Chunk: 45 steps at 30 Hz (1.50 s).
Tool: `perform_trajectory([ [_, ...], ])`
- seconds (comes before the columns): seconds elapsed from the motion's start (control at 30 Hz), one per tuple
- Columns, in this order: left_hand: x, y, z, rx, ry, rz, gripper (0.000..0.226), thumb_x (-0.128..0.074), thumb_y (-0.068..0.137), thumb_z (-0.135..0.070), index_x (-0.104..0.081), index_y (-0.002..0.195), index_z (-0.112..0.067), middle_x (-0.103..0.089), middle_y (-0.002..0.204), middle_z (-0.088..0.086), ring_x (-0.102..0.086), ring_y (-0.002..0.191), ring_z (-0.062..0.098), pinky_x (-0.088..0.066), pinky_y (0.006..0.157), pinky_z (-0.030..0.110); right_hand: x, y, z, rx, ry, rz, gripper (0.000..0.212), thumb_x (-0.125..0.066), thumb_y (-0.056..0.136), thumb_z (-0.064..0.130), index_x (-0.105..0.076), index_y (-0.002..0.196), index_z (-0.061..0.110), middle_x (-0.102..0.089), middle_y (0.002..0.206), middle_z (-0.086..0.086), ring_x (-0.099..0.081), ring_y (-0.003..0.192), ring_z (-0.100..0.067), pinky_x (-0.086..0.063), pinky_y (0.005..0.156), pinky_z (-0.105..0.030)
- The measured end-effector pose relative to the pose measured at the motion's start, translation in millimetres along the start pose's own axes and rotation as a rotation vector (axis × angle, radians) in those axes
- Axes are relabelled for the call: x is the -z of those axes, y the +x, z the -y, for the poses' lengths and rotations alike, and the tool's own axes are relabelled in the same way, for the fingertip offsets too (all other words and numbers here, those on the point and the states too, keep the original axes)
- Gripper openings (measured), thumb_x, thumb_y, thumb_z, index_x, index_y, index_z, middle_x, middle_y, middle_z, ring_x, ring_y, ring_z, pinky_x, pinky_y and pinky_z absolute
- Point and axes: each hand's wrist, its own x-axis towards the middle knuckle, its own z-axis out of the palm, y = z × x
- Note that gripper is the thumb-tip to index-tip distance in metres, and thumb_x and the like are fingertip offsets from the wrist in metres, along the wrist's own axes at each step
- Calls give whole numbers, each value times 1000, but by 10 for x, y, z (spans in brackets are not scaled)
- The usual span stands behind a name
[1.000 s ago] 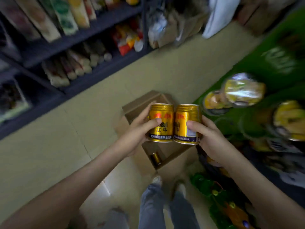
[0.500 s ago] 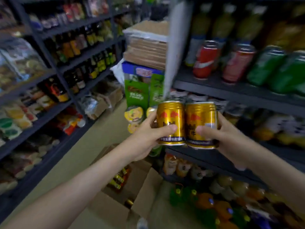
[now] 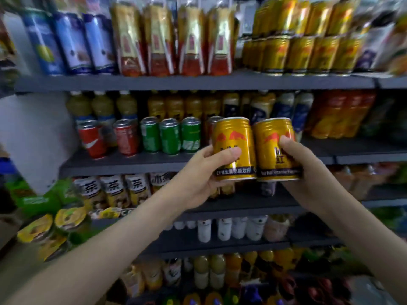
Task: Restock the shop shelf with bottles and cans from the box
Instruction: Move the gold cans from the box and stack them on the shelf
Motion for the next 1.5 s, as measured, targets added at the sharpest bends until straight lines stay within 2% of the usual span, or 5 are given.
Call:
perform_trajectory([
  [0.13,-320,431,-204,-78,81,60,40,-72,72,-21,-60,108,-12,-71,95,5,-69,89,20,-58,81,34,342,126,351,62,-128,10,81,-87,54,46,-57,120,9,-71,108,-12,-70,96,-28,-58,70,-32],
  [0.3,-621,1008,-532,-200,214,80,43,-77,70,-17,-62,110,-14,-70,105,8,-67,97,30,-49,91,55,727,486,830,140,-232,-97,55,-78,71,28,-58,120,15,-72,107,-10,-71,94,-27,-59,72,-38],
  [0.83,-1144,2164,-1519,-561,332,-273,63,-88,54,-23,-63,111,-28,-72,108,-3,-64,107,20,-45,101,46,1653,2106,2240,440,-343,-137,47,-76,77,35,-58,116,18,-70,107,-3,-68,99,-19,-53,90,-42],
  [1.13,-1286,2459,-1475,-592,265,-513,65,-79,52,-24,-60,114,-22,-68,111,2,-62,107,24,-50,82,35,1735,2880,2316,495,-631,-82,32,-77,75,42,-53,91,26,-60,89,8,-58,82,-7,-48,71,-24],
  [1.5,-1177,2621,-1504,-548,327,-504,66,-79,53,-19,-59,116,-22,-68,107,-2,-63,103,18,-51,86,37,1690,3215,2233,498,-853,-116,81,-80,61,58,-51,118,10,-61,106,-1,-60,99,-19,-53,83,-35],
])
